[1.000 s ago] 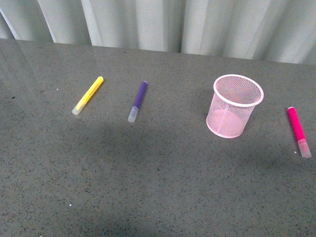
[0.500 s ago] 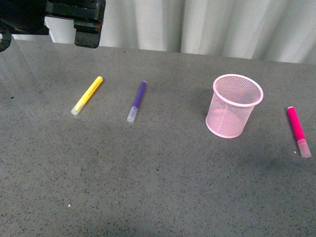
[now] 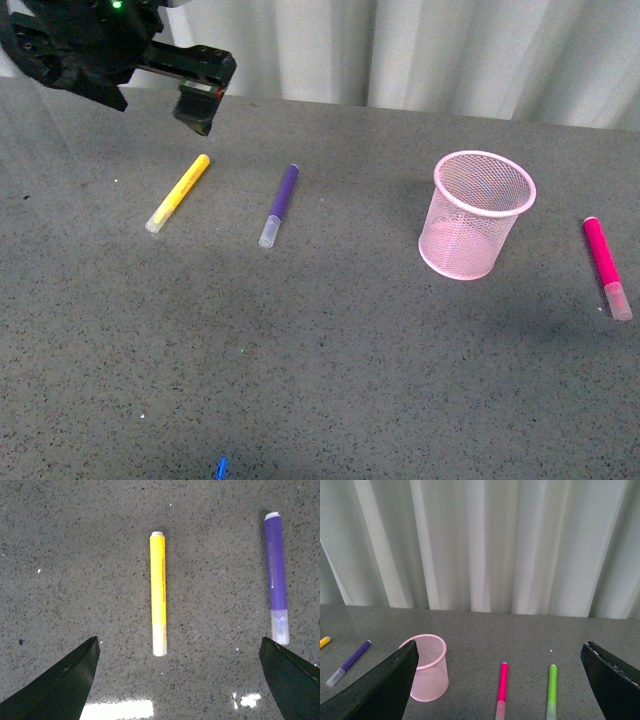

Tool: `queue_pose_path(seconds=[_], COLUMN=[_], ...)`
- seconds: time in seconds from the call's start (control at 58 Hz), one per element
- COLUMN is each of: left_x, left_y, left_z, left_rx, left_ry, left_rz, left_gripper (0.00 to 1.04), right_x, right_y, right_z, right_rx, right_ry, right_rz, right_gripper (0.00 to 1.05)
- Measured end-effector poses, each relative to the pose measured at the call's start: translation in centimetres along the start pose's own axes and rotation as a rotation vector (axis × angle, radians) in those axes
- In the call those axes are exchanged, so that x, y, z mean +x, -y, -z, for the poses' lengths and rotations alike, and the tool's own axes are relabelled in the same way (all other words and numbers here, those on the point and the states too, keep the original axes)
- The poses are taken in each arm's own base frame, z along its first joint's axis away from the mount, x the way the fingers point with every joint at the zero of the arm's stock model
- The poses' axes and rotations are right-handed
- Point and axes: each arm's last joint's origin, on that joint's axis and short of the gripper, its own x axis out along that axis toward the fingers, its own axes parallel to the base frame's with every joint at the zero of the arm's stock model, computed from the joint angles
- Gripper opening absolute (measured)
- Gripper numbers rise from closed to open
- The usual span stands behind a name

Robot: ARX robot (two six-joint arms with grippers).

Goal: Insert purple and pink pens into pink cup

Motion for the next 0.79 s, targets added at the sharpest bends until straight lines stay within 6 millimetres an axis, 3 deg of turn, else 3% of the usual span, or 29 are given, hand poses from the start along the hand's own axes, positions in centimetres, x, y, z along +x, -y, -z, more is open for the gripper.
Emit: queue_pose_path(seconds=[0.207,0.345,0.466,0.793], left_x=[2.1,3.7,4.5,6.9], left_y=[3.6,6.8,8.4,8.7], left_z=[-2.2,-2.7,-2.6,-2.3], left_rx=[-0.010,0.000,0.023,0.092], left_ry=[-0.025,-0.035,-0.042,-0.045], left_rz=[0.041,0.074,0.096,0.058], left_gripper=[0.98,0.98,0.98,0.98], right_x=[0.0,0.0,0.0,0.0], right_y=[0.0,0.0,0.0,0.0], right_z=[0.0,0.0,0.0,0.0], right_rx=[0.000,0.000,0.000,0.000], right_ry=[0.000,0.000,0.000,0.000], right_rz=[0.000,0.000,0.000,0.000], right_gripper=[0.98,0.98,0.98,0.98])
